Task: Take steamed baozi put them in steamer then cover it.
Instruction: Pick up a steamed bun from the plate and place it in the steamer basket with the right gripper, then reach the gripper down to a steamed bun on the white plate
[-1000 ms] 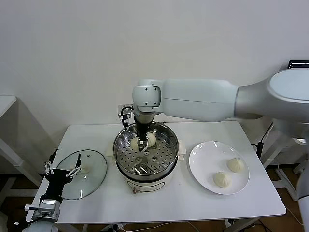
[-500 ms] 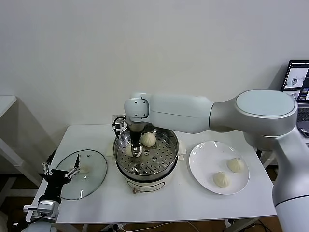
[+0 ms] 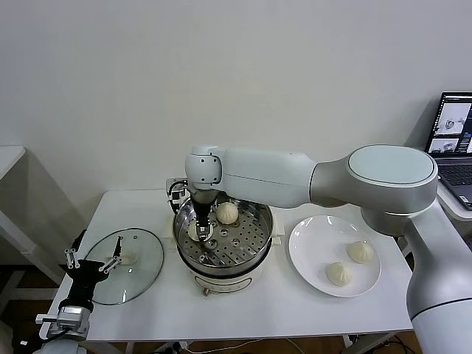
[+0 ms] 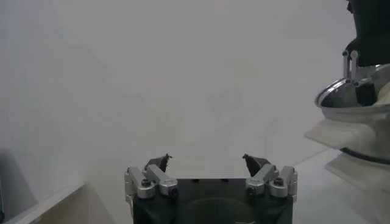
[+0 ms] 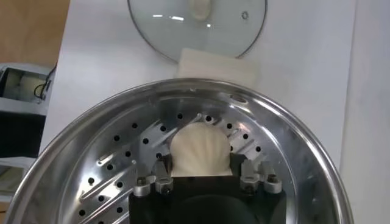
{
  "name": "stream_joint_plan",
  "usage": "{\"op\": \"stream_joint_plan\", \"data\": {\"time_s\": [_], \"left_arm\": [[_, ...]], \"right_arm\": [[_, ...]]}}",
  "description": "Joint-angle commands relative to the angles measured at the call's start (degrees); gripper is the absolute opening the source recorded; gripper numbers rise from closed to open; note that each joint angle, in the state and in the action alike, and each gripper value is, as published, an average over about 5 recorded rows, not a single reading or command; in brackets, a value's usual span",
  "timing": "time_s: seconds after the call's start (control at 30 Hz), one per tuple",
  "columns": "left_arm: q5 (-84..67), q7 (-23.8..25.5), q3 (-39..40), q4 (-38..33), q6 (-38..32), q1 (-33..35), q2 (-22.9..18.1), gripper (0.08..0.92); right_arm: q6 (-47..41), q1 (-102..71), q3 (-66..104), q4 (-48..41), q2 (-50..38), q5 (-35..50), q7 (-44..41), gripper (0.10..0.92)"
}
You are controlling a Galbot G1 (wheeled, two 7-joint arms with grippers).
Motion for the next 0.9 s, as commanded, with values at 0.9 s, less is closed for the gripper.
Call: {"op": "stream_joint_plan", "data": {"time_s": [0.9], "left_arm": [[1.6, -0.6, 2.3, -1.2, 0.5, 0.6, -0.4, 0.823]], "right_arm": [[9.7, 10.5, -6.8, 34.5, -56.3, -17.9, -14.2, 0.823]]}}
